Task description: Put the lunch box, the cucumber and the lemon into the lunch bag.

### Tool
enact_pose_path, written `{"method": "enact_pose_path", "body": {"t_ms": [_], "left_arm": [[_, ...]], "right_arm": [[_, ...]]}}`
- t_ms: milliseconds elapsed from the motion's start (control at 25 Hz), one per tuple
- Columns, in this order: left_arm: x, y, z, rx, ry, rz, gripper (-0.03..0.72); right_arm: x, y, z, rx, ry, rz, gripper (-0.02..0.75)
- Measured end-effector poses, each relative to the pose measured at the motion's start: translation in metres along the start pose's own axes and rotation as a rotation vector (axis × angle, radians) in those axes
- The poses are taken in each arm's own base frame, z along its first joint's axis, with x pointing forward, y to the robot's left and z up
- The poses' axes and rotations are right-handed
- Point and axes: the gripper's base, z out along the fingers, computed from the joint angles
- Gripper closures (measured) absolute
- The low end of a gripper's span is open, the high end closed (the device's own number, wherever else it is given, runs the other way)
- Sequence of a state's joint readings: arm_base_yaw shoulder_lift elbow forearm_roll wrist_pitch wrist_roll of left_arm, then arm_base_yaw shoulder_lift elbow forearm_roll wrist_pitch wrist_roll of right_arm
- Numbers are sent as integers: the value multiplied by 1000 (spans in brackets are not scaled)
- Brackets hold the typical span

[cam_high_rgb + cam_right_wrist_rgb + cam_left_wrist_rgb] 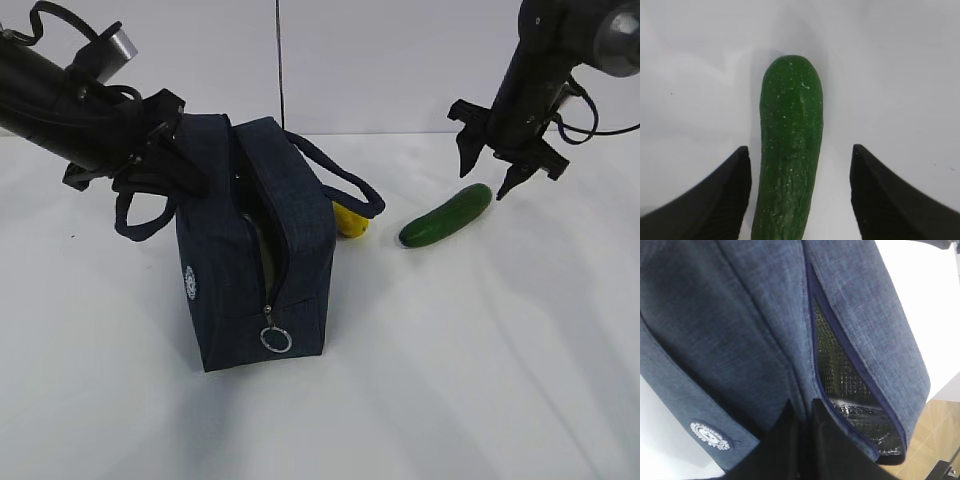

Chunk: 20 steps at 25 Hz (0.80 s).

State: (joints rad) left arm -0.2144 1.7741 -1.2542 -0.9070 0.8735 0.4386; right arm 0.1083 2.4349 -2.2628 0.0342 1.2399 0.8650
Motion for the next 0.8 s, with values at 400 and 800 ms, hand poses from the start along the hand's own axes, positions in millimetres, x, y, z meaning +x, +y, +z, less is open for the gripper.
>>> {"method": "enact_pose_path", "body": {"t_ms": [400,800], "left_arm": [[0,0,0,-1,0,9,691],[0,0,0,-2,1,14,691]], "right_arm": [[2,-1,20,15,38,16,269],[3,0,20,5,47,24,269]]}}
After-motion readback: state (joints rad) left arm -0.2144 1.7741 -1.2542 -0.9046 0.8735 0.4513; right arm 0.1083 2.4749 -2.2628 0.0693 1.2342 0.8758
